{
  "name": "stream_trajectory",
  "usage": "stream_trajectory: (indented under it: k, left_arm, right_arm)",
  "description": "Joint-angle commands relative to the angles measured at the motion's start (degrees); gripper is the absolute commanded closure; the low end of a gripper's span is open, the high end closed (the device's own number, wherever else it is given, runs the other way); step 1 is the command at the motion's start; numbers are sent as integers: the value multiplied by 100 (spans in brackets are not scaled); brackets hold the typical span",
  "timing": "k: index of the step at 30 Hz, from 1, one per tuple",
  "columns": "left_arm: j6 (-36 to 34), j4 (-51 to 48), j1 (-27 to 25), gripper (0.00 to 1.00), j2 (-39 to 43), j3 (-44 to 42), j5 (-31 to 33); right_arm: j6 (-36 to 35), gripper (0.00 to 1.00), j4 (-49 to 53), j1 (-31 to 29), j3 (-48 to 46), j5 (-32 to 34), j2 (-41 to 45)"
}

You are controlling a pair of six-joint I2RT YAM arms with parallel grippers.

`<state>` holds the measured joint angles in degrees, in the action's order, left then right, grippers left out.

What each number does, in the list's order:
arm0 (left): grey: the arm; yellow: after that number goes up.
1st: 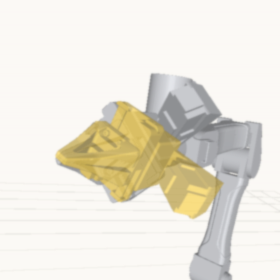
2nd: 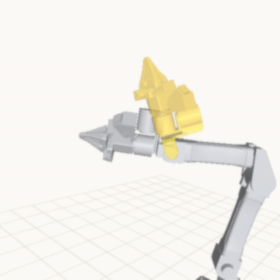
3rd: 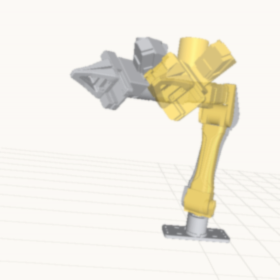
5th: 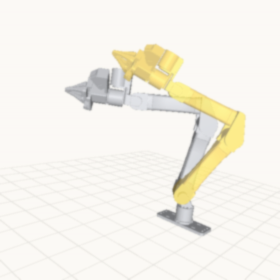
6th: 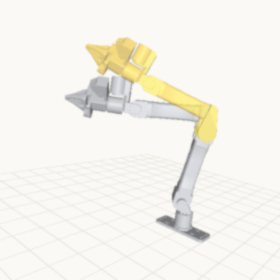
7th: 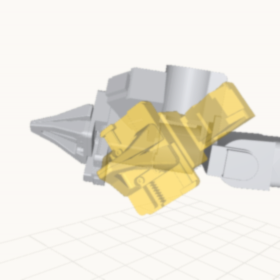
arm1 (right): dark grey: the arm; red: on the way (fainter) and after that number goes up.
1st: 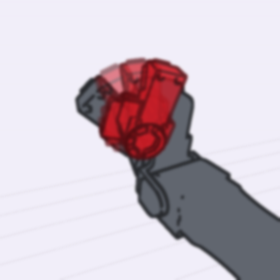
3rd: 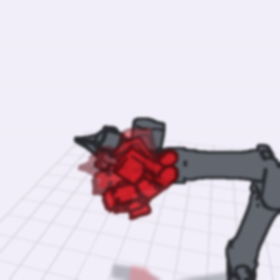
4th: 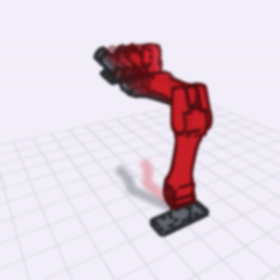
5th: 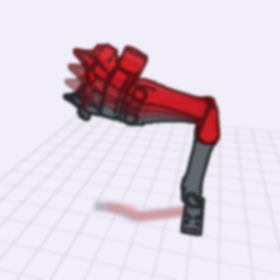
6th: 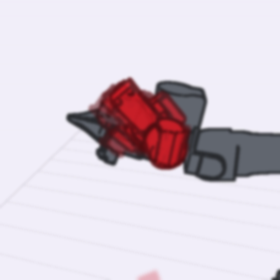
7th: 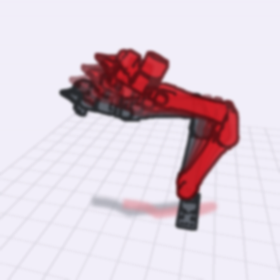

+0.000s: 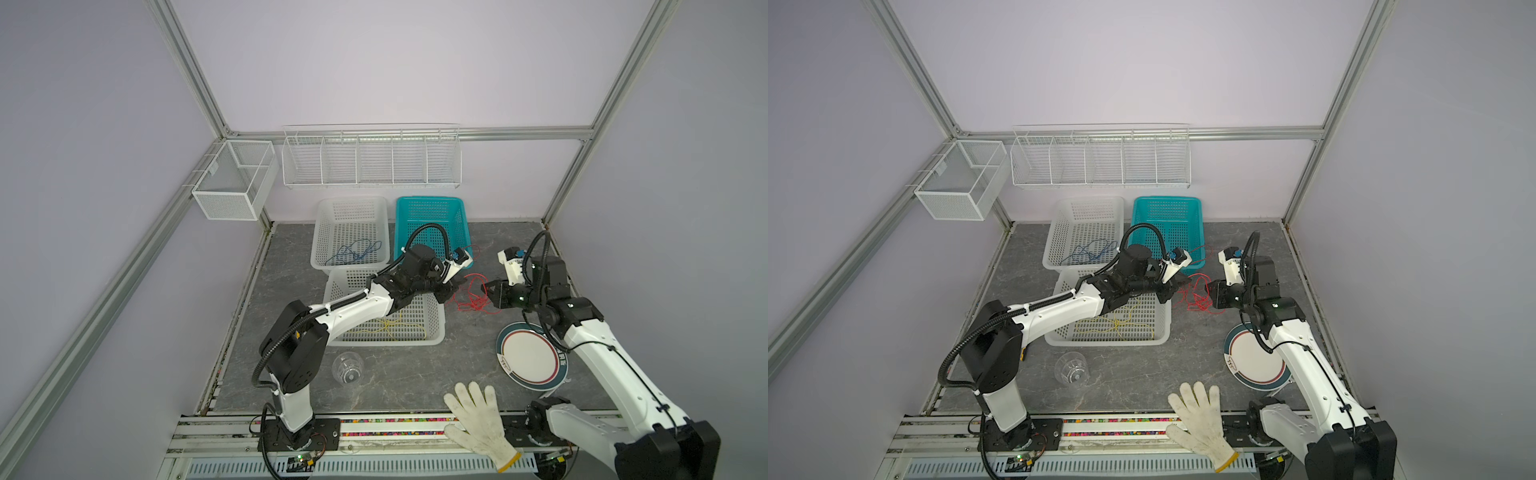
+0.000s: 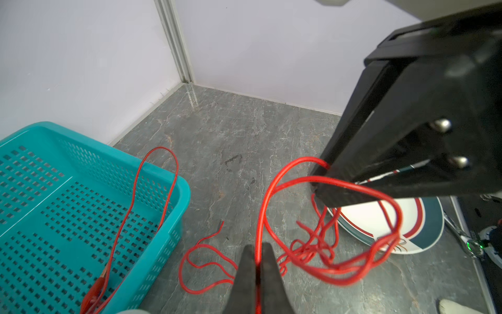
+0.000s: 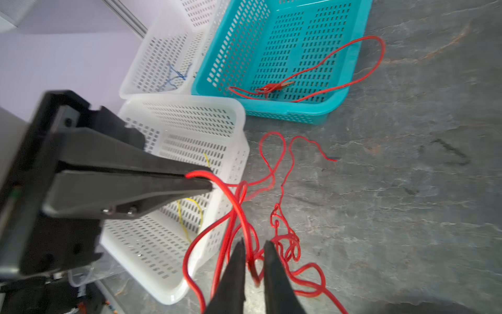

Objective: Untangle the cables

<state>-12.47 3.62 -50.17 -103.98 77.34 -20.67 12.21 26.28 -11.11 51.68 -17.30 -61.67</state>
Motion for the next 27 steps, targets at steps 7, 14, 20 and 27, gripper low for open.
stream_trajectory:
  k: [7,14,20,27]
  left_arm:
    - [846,-379,-16,100,54,462,492]
    - [1421,-327,-16,100,302,446,560]
    - [1909,-356,-13,100,457,580,879]
    - [2361,-463,-10,100,562,803,925]
  right_arm:
    - [388,55,33,-27,-412,2343,725]
    - [235,31,-270,92,-841,2324,1491]
    - [129,30,-521,98,-1140,1635,1208]
    - [206,29,-1682,92,-1905,640,1188]
